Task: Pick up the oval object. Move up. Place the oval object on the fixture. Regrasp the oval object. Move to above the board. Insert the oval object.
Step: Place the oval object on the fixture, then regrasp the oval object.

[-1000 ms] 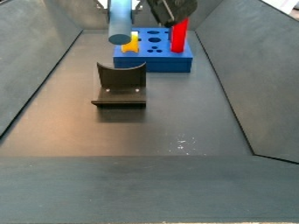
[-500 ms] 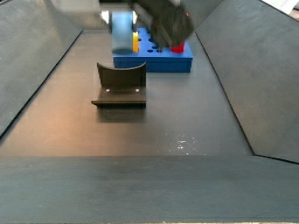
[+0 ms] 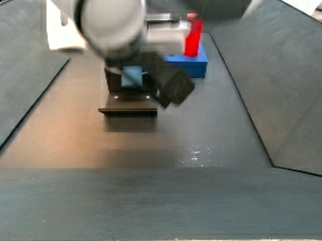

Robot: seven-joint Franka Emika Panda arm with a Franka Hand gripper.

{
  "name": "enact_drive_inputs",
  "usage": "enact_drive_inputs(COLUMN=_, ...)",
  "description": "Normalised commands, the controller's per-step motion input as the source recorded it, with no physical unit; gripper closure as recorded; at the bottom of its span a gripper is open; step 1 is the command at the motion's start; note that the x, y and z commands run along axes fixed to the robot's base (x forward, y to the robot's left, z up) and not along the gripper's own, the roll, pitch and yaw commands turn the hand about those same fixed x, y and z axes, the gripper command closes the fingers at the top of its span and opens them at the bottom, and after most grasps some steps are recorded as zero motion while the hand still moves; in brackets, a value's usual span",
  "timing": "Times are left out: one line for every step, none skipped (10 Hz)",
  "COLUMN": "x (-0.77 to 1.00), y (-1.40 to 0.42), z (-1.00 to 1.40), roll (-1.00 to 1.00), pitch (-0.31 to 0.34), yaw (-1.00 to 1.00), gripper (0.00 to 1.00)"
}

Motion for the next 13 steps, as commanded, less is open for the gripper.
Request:
enact_drive_inputs(x=0.19, y=0.13, z=-0.95, roll=-0.17, pitch=0.003, yaw=-0.19, gripper=1.00)
enact_drive_inputs(x=0.14, y=0.10, z=-0.68, roll=-0.14, pitch=-0.029, yaw=-0.16, gripper=1.00)
enact_drive_inputs(x=0.12, y=0.08, z=-0.49, roll=-0.13, pitch=-0.045, yaw=-0.14, gripper=1.00)
enact_drive_inputs(x=0.10, y=0.06, z=-0.26, roll=-0.13, pitch=-0.065, yaw=-0.10, gripper=1.00)
enact_drive_inputs(x=0.00, y=0.00, z=0.00, roll=0.00, pitch=0.000, yaw=0.00, gripper=0.00)
enact_drive_inputs(x=0.00, y=0.00, z=1.00, roll=-0.06, pitch=-0.010, yaw=0.05, gripper=0.00)
enact_drive_inputs(x=0.00, y=0.00, z=1.00, roll=-0.06, pitch=-0.007, yaw=0.05, gripper=0.00)
enact_drive_inputs(x=-0.02, y=0.01, z=1.00, roll=-0.03, pitch=0.004, yaw=0.05, gripper=0.00)
enact_drive_inputs(x=-0.02, y=0.00, z=1.00, roll=0.00, pitch=0.025, yaw=0.05, gripper=0.00)
enact_drive_inputs(x=-0.03, y=0.00, z=1.00, roll=0.02, pitch=0.045, yaw=0.04, gripper=0.00)
enact_drive_inputs(x=-0.04, y=0.00, z=0.98, roll=0.03, pitch=0.058, yaw=0.03, gripper=0.00)
enact_drive_inputs(x=-0.03, y=0.00, z=0.69, roll=0.03, pitch=0.085, yaw=0.01, gripper=0.00)
enact_drive_inputs(x=-0.03, y=0.00, z=0.56, roll=0.04, pitch=0.089, yaw=0.01, gripper=0.00)
